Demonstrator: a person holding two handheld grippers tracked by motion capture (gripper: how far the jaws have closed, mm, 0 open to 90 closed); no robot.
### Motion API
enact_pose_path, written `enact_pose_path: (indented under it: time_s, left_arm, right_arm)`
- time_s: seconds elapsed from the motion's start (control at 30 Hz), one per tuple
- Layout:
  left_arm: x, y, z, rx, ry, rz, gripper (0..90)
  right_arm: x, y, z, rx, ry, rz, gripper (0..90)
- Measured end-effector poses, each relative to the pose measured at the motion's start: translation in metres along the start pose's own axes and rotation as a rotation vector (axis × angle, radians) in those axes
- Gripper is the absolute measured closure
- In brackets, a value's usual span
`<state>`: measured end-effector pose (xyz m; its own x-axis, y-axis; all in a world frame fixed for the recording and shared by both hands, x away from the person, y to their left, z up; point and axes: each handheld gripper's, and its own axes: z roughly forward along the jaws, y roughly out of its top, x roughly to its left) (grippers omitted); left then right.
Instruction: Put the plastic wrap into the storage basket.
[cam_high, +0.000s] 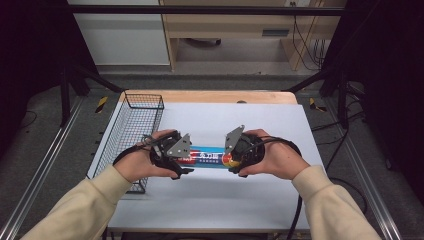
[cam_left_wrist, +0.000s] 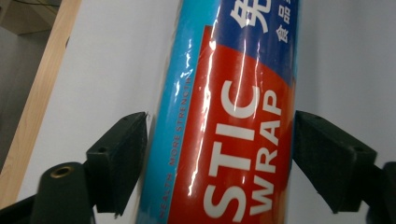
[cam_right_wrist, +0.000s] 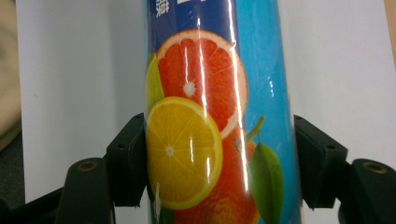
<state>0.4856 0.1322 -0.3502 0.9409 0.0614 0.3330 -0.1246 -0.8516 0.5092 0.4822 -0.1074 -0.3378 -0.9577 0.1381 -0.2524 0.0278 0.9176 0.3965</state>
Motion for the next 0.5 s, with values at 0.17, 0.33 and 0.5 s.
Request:
enact_pose_path:
  time_s: [0.17, 0.33, 0.5]
  left_arm:
    - [0.0021, 0.0035, 0.0009, 0.011, 0.009, 0.009, 25.9]
    - [0.0039, 0.0076, 0.0031, 0.028, 0.013, 0.018, 26.7]
    - [0.0035, 0.009, 0.0065, 0.065, 0.005, 0.039, 29.0]
  right_arm:
    - [-0.0008, 0.0025, -0.0017, 0.009, 0.002, -0.003, 31.5]
    - [-0.0028, 0.0039, -0.0016, 0.004, 0.003, 0.002, 31.5]
    - [-0.0026, 0.0078, -0.0003, 0.015, 0.006, -0.008, 31.5]
